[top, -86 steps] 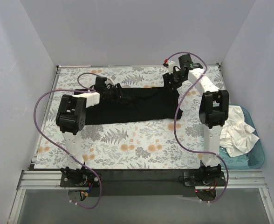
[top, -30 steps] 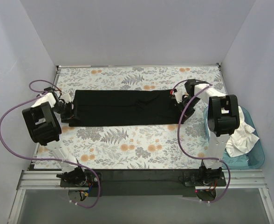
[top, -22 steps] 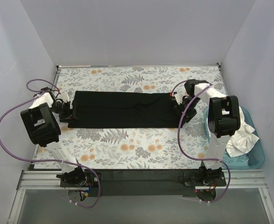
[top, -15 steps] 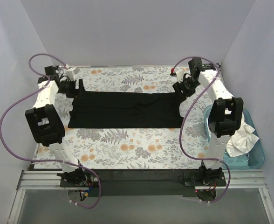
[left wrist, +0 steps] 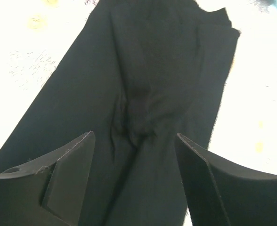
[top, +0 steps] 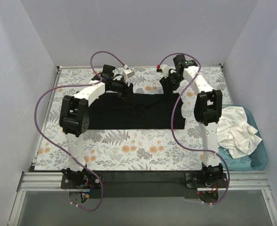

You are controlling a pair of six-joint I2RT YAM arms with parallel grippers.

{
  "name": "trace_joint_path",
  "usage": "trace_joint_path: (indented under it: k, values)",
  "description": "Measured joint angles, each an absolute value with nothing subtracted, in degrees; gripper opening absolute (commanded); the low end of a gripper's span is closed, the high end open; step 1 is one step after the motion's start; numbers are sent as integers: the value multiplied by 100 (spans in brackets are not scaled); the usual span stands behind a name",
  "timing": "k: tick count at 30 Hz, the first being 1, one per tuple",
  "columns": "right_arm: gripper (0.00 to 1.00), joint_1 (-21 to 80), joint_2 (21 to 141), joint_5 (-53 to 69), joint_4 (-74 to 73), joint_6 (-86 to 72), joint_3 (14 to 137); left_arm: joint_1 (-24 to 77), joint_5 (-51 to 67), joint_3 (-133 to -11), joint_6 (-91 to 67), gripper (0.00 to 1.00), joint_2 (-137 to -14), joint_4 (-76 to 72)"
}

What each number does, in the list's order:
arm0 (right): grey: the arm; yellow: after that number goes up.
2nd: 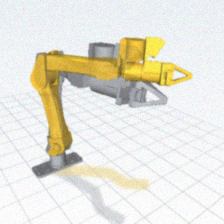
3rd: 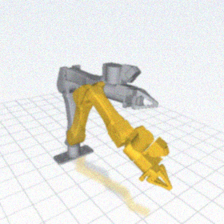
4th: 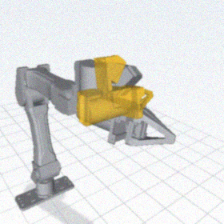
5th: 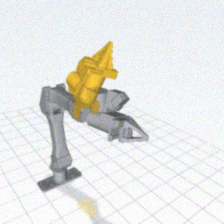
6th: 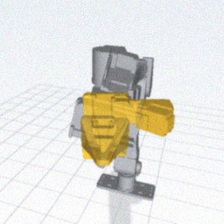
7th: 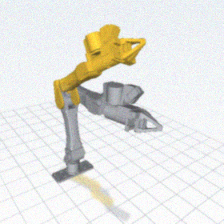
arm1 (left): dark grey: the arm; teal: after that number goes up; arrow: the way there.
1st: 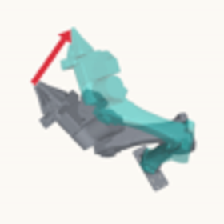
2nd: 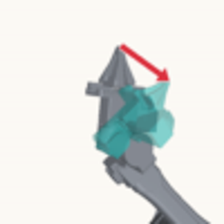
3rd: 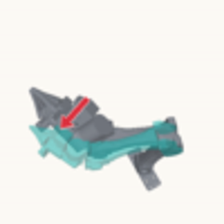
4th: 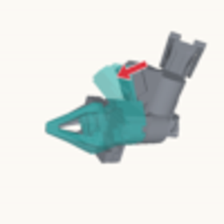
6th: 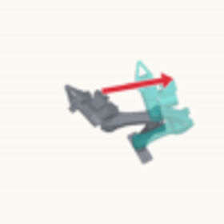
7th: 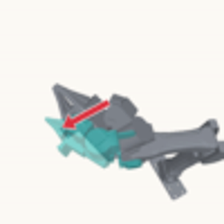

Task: Fold and stack the t-shirts
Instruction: Fold the tshirt

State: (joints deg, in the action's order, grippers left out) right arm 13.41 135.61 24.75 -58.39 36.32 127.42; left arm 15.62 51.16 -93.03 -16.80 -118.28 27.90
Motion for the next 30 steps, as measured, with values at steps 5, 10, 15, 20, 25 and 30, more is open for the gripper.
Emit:
trace_joint_path:
  k: [5, 10, 15, 20, 25, 30]
  values:
    - [60, 1533, 13688, 2480, -5649, 3269, 12623, 1778, 4871, -9594, -1809, 69, -12464, 2567]
    - [58, 1505, 13688, 2615, -5419, 2860, 12619, 1883, 4716, -9765, -1850, 65, -12615, 2508]
    - [56, 1468, 13694, 2781, -5290, 2530, 12564, 1942, 4713, -9837, -1839, 64, -12615, 2427]
    - [53, 1461, 13804, 2923, -5227, 2314, 12457, 1992, 4713, -9835, -1796, 64, -12615, 2440]
    - [51, 1463, 13968, 3024, -5183, 2174, 12383, 2021, 4705, -9828, -1739, 62, -12615, 2467]
    - [38, 1463, 14042, 3065, -5151, 2080, 12381, 2045, 4685, -9808, -1684, 60, -12615, 2523]
